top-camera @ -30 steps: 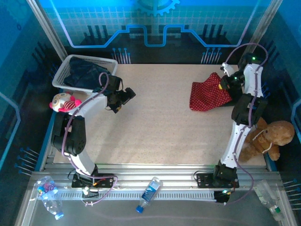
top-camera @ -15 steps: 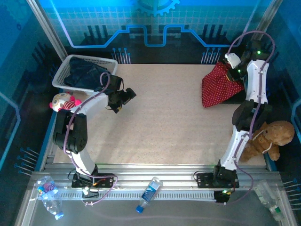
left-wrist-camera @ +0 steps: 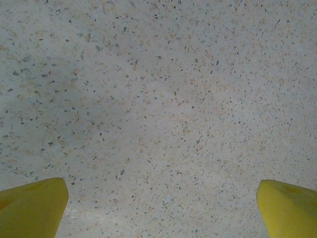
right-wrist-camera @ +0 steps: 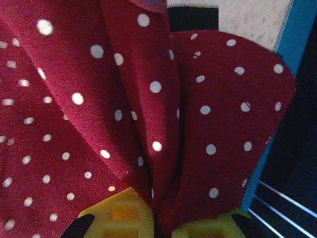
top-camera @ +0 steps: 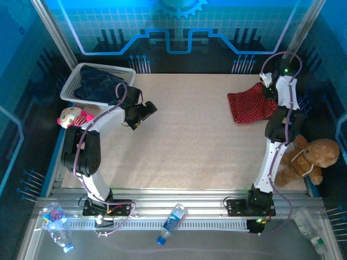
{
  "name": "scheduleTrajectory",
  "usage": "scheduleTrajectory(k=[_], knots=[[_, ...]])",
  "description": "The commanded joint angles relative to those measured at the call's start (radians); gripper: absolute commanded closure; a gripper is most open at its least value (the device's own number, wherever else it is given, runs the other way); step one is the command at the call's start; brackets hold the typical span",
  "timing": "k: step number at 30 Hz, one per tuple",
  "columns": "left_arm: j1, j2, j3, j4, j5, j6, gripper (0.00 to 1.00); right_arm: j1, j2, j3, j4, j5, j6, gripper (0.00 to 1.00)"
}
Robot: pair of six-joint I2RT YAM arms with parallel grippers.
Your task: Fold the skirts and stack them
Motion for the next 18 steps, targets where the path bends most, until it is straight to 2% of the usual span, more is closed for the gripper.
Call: scheduleTrajectory(k=[1, 4, 7, 13, 18], knots=[[0.007, -0.008, -0.01, -0.025, -0.019, 0.021, 0.01, -0.003, 0.076, 0.055, -0.011, 0.018, 0.094, 0.93], [0.008, -0.015, -0.023, -0.016, -0.019, 0.016, 0.01, 0.002, 0.137, 0.057, -0.098, -0.005, 0.146, 0.99], [0.012, -0.019, -0.031, -0.011, -0.021, 0.018, 0.01, 0.016, 0.162, 0.034, -0.172, -0.051, 0.18, 1.0], [0.024, -0.027, -0.047, 0.008, -0.017, 0.021, 0.01, 0.1, 0.003, -0.194, -0.128, -0.218, 0.203, 1.0], [0.03, -0.032, -0.068, 0.028, -0.005, 0.018, 0.01, 0.162, -0.047, -0.195, -0.143, -0.289, 0.27, 1.0]])
